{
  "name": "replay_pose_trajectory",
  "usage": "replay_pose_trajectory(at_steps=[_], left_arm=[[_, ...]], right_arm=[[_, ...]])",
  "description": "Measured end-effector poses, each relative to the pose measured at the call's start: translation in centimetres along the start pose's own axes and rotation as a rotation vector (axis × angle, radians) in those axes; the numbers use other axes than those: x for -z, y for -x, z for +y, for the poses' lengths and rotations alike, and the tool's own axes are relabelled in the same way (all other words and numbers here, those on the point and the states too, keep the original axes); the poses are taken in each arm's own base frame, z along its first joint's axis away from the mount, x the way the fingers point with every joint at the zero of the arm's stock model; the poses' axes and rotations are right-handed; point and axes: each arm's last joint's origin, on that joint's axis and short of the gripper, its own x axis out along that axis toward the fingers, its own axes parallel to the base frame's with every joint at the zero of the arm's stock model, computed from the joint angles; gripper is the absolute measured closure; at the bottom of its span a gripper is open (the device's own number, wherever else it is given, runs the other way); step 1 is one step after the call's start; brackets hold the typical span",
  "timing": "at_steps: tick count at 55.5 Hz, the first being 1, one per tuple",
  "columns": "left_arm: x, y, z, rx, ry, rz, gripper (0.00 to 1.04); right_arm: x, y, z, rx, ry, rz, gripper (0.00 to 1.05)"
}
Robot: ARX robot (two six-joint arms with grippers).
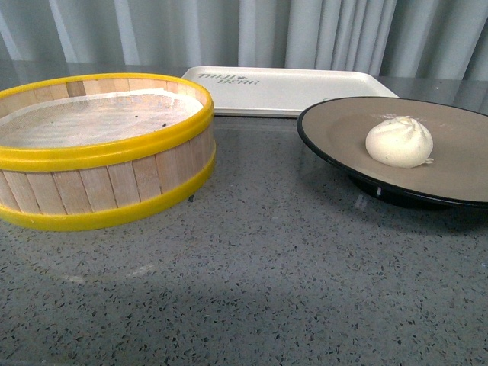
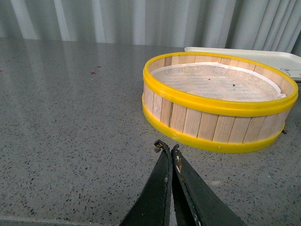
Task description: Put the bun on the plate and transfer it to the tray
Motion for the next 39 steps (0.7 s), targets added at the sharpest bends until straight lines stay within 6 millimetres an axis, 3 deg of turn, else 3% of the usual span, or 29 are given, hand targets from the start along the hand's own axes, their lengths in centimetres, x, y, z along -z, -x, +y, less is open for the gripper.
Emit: replay_pose_trajectory(at_steps=[8, 21, 26, 30, 39], left_arm=[[0.0, 0.0, 0.0, 0.000, 0.000, 0.000, 0.70], [0.0, 0.0, 0.0, 0.000, 0.000, 0.000, 0.34], [0.0, 0.0, 0.0, 0.000, 0.000, 0.000, 0.18], [0.0, 0.0, 0.0, -0.001, 0.000, 0.000, 0.08], [0.0, 0.0, 0.0, 0.000, 0.000, 0.000, 0.07]], right_arm=[[0.0, 0.0, 0.0, 0.000, 0.000, 0.000, 0.08], [0.0, 0.0, 0.0, 0.000, 0.000, 0.000, 0.08], [-0.4, -0.2, 0.0, 0.160, 0.077, 0.126, 0.08], [-1.6, -0.8, -0.2, 0.190, 0.092, 0.130, 0.08], [-5.7, -3.3, -2.0, 0.172, -0.001, -0.002, 0.08]])
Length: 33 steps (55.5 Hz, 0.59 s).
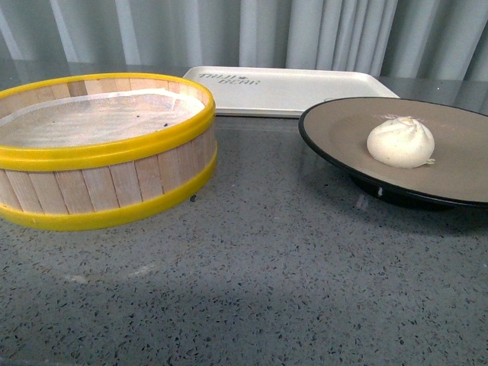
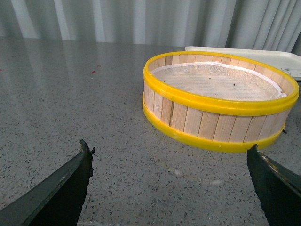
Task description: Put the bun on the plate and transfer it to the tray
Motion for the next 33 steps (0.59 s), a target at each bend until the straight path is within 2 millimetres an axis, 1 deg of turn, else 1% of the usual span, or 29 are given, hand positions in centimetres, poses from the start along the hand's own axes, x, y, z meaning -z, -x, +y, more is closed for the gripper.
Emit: replay_pose_trajectory(at_steps=[3, 6, 8, 12, 13, 17, 18, 19, 20, 23, 27, 33], left_arm=[[0.0, 0.0, 0.0, 0.000, 0.000, 0.000, 0.07], [0.0, 0.0, 0.0, 0.001, 0.000, 0.000, 0.07], [0.0, 0.0, 0.0, 0.000, 0.000, 0.000, 0.07], [0.0, 0.0, 0.0, 0.000, 0.000, 0.000, 0.07], [0.0, 0.0, 0.0, 0.000, 0.000, 0.000, 0.07], [0.0, 0.0, 0.0, 0.000, 0.000, 0.000, 0.07], [0.0, 0.0, 0.0, 0.000, 0.000, 0.000, 0.07], [0.0, 0.0, 0.0, 0.000, 0.000, 0.000, 0.07], [0.0, 0.0, 0.0, 0.000, 0.000, 0.000, 0.07], [0.0, 0.0, 0.0, 0.000, 0.000, 0.000, 0.07], [0.0, 0.0, 0.0, 0.000, 0.000, 0.000, 0.07], [0.0, 0.0, 0.0, 0.000, 0.000, 0.000, 0.07]], right_arm=[[-1.5, -2.2, -1.2, -0.030, -0.112, -0.024, 0.08], [-2.2, -4.4, -2.5, -0.048, -0.244, -0.009, 0.08], [-2.2, -5.8, -3.2, -0.050, -0.334, 0.020, 0.08], [-2.1, -7.8, -4.2, -0.059, -0.485, 0.073, 0.08], [-1.9, -8.7, -4.6, -0.067, -0.564, 0.100, 0.08], [-1.3, -10.9, -5.2, -0.082, -0.763, 0.177, 0.08], [-1.0, -11.3, -5.3, -0.082, -0.819, 0.197, 0.08], [-0.9, -11.5, -5.3, -0.082, -0.831, 0.206, 0.08], [-0.6, -12.0, -5.2, -0.079, -0.895, 0.234, 0.08], [0.2, -12.9, -4.8, -0.093, -1.021, 0.304, 0.08], [0.8, -13.5, -3.8, -0.112, -1.099, 0.372, 0.08], [1.4, -14.6, -2.4, -0.131, -1.164, 0.452, 0.08]])
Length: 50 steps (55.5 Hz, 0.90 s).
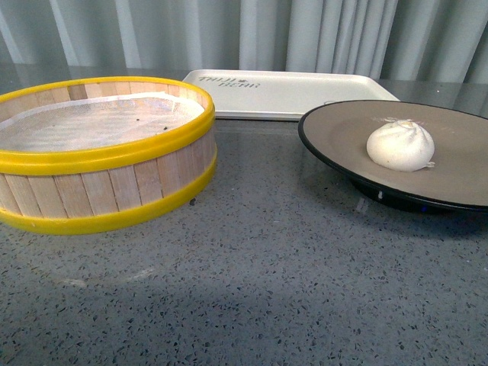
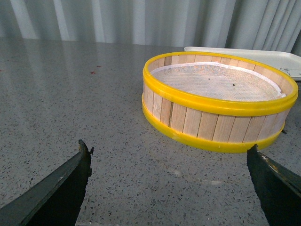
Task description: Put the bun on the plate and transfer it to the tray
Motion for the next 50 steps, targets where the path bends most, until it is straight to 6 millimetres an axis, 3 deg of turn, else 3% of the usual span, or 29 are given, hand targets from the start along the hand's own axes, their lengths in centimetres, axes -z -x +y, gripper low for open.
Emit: replay_pose_trajectory(at_steps=[15, 30, 35, 50], left_arm=[[0.0, 0.0, 0.0, 0.000, 0.000, 0.000, 0.07], [0.0, 0.0, 0.0, 0.000, 0.000, 0.000, 0.07], [0.0, 0.0, 0.0, 0.000, 0.000, 0.000, 0.07], [0.0, 0.0, 0.0, 0.000, 0.000, 0.000, 0.07]], right_arm=[[2.5, -2.3, 0.5, 0.023, -0.049, 0.134, 0.08], [5.9, -3.2, 2.0, -0.002, -0.021, 0.257, 0.09], [5.9, -3.0, 2.1, 0.002, -0.017, 0.252, 0.26], [5.5, -2.3, 1.8, 0.005, -0.020, 0.238, 0.67]])
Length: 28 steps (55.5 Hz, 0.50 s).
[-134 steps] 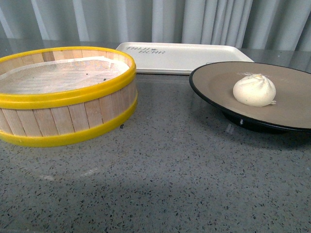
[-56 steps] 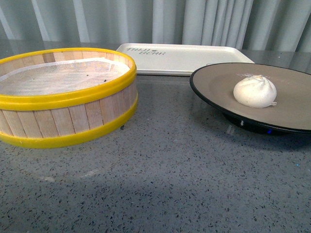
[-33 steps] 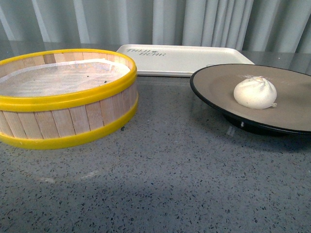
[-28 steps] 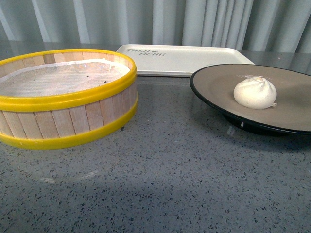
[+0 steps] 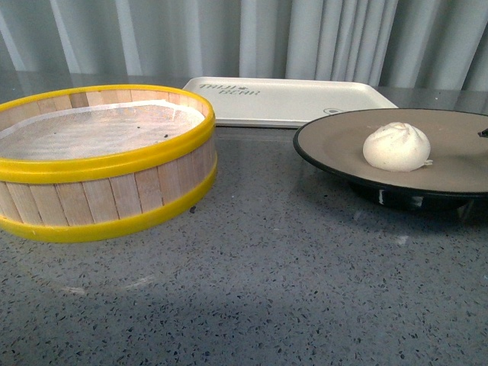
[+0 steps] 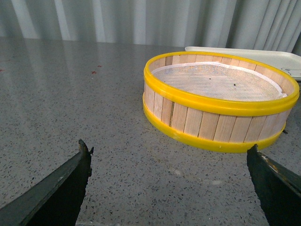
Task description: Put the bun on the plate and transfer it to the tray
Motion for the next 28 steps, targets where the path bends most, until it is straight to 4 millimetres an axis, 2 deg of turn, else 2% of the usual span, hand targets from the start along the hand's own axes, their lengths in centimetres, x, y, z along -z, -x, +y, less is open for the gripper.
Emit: replay_pose_trajectory(at_steps=[12, 16, 28], left_arm=[[0.00, 0.00, 0.00, 0.000, 0.000, 0.000, 0.07], [0.00, 0.00, 0.00, 0.000, 0.000, 0.000, 0.07], [0.00, 0.00, 0.00, 0.000, 0.000, 0.000, 0.07]], right_arm=[[-0.07, 0.11, 0.01, 0.000, 0.011, -0.010, 0.98], [0.05, 0.14, -0.19, -0.005, 0.003, -0.004, 1.02], [-0.18, 0.41, 0.62, -0.070, 0.033, -0.035, 1.02]])
